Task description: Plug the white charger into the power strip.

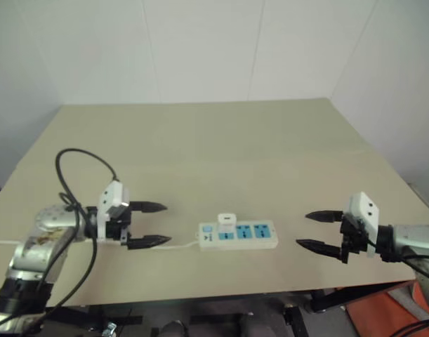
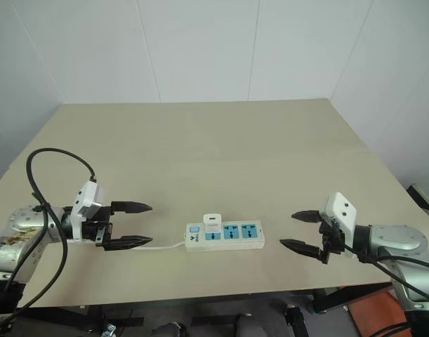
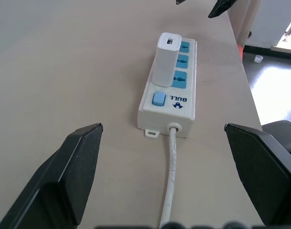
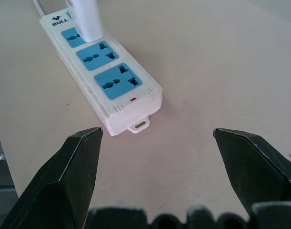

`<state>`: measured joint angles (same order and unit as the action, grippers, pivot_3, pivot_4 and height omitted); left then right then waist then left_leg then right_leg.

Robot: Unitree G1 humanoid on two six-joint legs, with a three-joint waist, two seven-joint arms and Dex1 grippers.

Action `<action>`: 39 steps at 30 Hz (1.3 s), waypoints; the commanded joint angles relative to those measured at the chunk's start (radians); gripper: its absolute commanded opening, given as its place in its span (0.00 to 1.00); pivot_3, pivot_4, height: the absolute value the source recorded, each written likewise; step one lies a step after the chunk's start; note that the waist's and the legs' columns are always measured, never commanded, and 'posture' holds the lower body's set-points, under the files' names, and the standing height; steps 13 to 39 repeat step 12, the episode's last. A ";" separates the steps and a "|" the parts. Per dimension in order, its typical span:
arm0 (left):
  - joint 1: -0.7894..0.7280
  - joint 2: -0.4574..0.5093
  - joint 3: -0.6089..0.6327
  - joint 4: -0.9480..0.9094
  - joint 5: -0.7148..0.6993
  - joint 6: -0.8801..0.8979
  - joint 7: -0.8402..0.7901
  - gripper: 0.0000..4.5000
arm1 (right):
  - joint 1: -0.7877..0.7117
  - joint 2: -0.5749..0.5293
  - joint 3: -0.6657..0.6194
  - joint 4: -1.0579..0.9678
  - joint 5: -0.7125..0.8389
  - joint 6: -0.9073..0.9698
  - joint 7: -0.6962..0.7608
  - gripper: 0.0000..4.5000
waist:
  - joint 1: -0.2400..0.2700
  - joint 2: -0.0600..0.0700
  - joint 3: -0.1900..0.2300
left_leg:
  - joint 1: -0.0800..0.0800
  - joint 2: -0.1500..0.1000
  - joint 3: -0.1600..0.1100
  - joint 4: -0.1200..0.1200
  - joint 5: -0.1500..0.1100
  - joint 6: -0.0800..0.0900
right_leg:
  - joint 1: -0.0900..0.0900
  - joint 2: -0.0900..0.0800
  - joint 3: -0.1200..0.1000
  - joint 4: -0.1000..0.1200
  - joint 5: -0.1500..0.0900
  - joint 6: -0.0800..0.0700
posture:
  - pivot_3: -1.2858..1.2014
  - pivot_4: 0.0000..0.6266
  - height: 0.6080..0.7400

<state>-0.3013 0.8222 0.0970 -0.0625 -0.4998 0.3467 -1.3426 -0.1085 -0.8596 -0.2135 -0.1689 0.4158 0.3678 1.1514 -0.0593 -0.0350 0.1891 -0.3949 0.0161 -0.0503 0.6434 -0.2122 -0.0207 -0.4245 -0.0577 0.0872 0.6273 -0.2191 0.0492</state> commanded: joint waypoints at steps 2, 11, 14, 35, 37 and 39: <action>-0.018 -0.003 0.000 -0.011 -0.009 -0.009 0.001 0.99 | -0.016 -0.027 -0.027 -0.018 0.015 -0.017 0.004 0.99 | 0.000 0.000 0.000 | 0.000 0.000 0.000 0.000 0.000 0.000 | 0.000 0.000 0.000 0.000 0.000 0.000 | 0.52 0.24 1.00; -0.021 -0.018 -0.008 -0.007 -0.003 -0.028 0.005 0.99 | -0.023 -0.028 -0.025 -0.013 0.013 -0.031 0.000 0.99 | 0.002 0.000 0.000 | 0.000 0.000 0.000 0.000 0.000 0.000 | 0.000 0.000 0.000 0.000 0.000 0.000 | 0.52 0.24 1.00; -0.020 -0.019 -0.008 -0.005 -0.002 -0.031 0.005 0.99 | -0.024 -0.028 -0.024 -0.013 0.012 -0.032 -0.001 0.99 | 0.002 0.000 0.000 | 0.000 0.000 0.000 0.000 0.000 0.000 | 0.000 0.000 0.000 0.000 0.000 0.000 | 0.52 0.24 1.00; -0.020 -0.019 -0.008 -0.005 -0.002 -0.031 0.005 0.99 | -0.024 -0.028 -0.024 -0.013 0.012 -0.032 -0.001 0.99 | 0.002 0.000 0.000 | 0.000 0.000 0.000 0.000 0.000 0.000 | 0.000 0.000 0.000 0.000 0.000 0.000 | 0.52 0.24 1.00; -0.020 -0.019 -0.008 -0.005 -0.002 -0.031 0.005 0.99 | -0.024 -0.028 -0.024 -0.013 0.012 -0.032 -0.001 0.99 | 0.002 0.000 0.000 | 0.000 0.000 0.000 0.000 0.000 0.000 | 0.000 0.000 0.000 0.000 0.000 0.000 | 0.52 0.24 1.00; -0.020 -0.019 -0.008 -0.005 -0.002 -0.031 0.005 0.99 | -0.024 -0.028 -0.024 -0.013 0.012 -0.032 -0.001 0.99 | 0.002 0.000 0.000 | 0.000 0.000 0.000 0.000 0.000 0.000 | 0.000 0.000 0.000 0.000 0.000 0.000 | 0.52 0.24 1.00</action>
